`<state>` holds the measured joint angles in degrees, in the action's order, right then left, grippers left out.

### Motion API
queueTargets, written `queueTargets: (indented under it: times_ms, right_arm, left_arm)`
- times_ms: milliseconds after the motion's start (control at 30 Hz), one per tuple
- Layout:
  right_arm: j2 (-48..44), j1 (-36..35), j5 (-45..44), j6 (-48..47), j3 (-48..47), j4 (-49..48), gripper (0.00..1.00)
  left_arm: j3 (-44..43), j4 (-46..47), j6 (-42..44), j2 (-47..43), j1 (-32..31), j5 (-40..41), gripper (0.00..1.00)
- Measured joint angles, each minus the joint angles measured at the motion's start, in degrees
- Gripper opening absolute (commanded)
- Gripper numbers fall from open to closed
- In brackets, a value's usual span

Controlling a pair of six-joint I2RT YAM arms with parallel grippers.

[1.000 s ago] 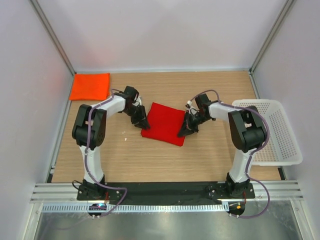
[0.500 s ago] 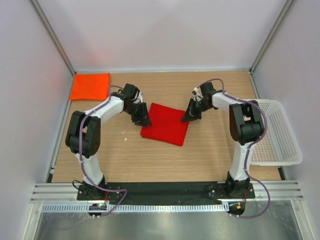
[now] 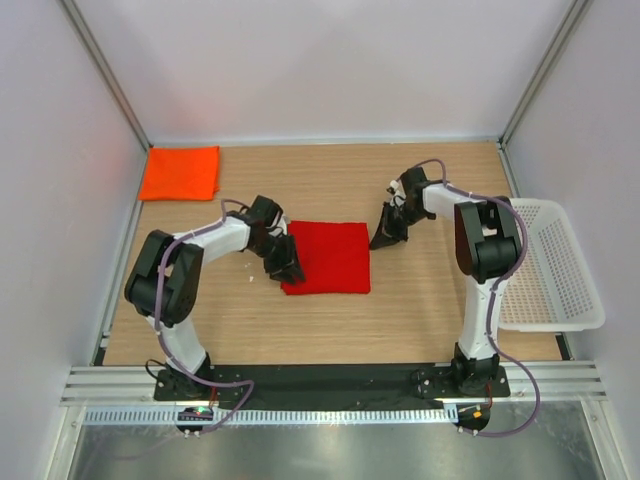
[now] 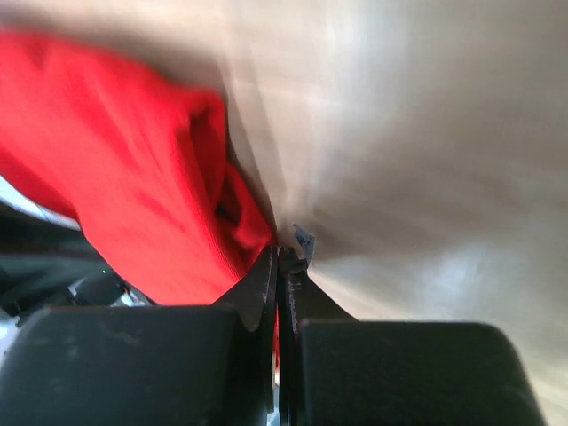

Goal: Fold and stack the t-shirts
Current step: Fold the tshirt

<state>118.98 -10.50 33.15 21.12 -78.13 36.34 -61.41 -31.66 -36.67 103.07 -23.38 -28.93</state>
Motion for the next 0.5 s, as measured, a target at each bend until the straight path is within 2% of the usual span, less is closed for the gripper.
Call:
queueTargets:
  times_ms: [167, 200, 233, 333, 400, 500]
  right_arm:
    - [2.60, 0.00, -3.19, -0.85, -6.73, 1.53, 0.05]
    - [2.69, 0.00, -4.26, -1.31, -7.78, 2.25, 0.06]
    - [2.67, 0.00, -5.38, -1.66, -8.66, 3.10, 0.09]
    - [2.23, 0.00, -8.46, -2.08, -9.44, 4.68, 0.23]
    - [1.46, -0.15, -11.34, -2.14, -9.11, 6.67, 0.30]
    - [-0.63, -0.72, -15.63, -2.36, -9.05, 10.21, 0.46]
  left_arm:
    - [0.46, -1.20, -1.14, -4.24, -2.67, 1.05, 0.54]
    - [0.42, -1.75, -1.16, -5.40, -2.78, 1.81, 0.67]
    - [0.09, -3.04, -0.68, -7.32, -2.75, 3.06, 0.71]
    - [-2.47, -5.84, 0.33, -11.52, -1.95, 6.38, 0.75]
    - [-4.31, -6.43, 1.66, -13.51, -0.42, 7.54, 0.75]
    - [-5.16, -6.27, 3.48, -14.53, 3.32, 7.50, 0.73]
